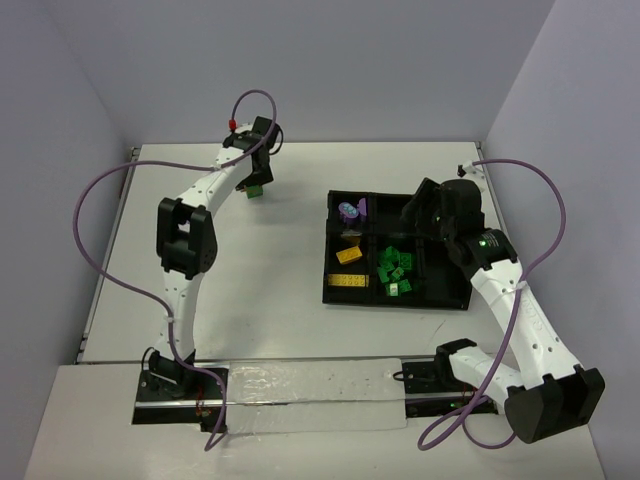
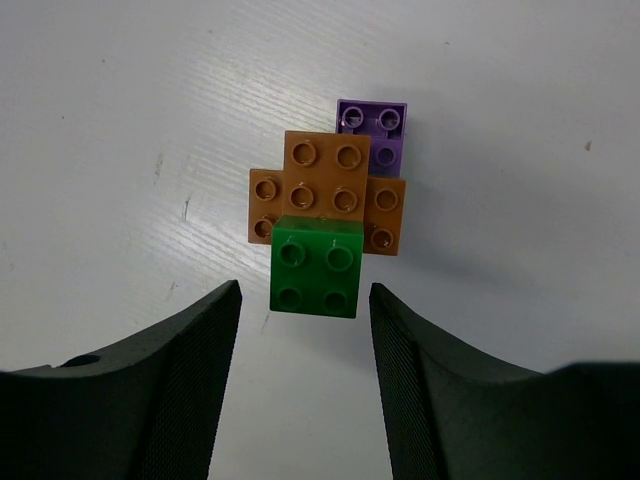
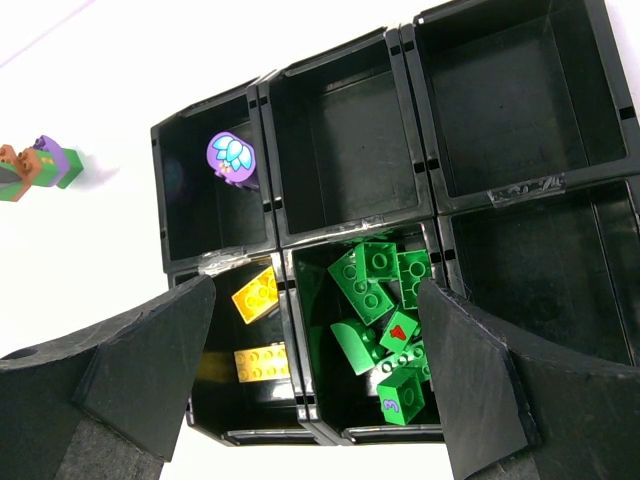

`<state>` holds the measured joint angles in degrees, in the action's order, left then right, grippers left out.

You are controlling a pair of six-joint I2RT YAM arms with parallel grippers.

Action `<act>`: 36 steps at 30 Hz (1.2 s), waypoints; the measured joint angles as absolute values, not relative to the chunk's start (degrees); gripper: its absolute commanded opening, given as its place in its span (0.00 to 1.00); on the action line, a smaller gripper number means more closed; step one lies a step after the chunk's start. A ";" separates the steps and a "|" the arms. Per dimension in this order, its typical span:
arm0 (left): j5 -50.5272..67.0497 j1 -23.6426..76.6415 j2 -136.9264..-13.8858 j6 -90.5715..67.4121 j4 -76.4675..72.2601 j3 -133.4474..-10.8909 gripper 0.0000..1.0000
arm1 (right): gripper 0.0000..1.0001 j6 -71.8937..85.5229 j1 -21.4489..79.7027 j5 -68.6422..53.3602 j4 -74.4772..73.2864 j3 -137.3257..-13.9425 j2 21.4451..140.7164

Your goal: Sort the legos into containers by color

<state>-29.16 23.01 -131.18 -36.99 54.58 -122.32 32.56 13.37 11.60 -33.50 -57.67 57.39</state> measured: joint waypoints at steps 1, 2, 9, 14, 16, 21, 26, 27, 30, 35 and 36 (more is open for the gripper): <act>-29.14 22.91 -131.20 -36.97 54.57 -122.33 0.58 | 0.89 32.56 13.37 11.60 -33.50 -57.67 57.39; -29.11 22.80 -131.21 -36.95 54.55 -122.34 0.57 | 0.89 32.56 13.37 11.60 -33.50 -57.67 57.39; -28.60 22.16 -131.22 -36.72 53.55 -122.69 0.53 | 0.89 32.54 13.37 11.57 -33.50 -57.67 57.39; -27.83 21.96 -131.28 -36.02 53.16 -122.72 0.43 | 0.89 32.54 13.37 11.55 -33.50 -57.67 57.41; -27.59 21.96 -131.33 -35.69 52.97 -122.72 0.38 | 0.89 32.54 13.37 11.55 -33.50 -57.67 57.41; -27.34 21.94 -131.33 -35.20 52.90 -122.72 0.05 | 0.89 32.56 13.37 11.57 -33.50 -57.67 57.35; -27.12 21.91 -131.08 -34.81 52.67 -122.36 0.00 | 0.89 32.54 13.37 11.56 -33.46 -57.67 57.03; -26.93 21.91 -130.64 -34.74 52.36 -121.68 0.00 | 0.89 32.53 13.37 11.55 -33.45 -57.67 57.01; -26.12 21.89 -128.36 -34.70 52.15 -118.78 0.00 | 0.89 32.54 13.37 11.42 -33.45 -57.67 57.01; -24.24 21.89 -122.17 -34.75 52.08 -113.09 0.00 | 0.89 32.56 13.37 11.07 -33.40 -57.67 57.01; -23.84 21.89 -120.75 -34.78 51.90 -112.08 0.00 | 0.89 32.56 13.37 11.07 -33.38 -57.67 57.01</act>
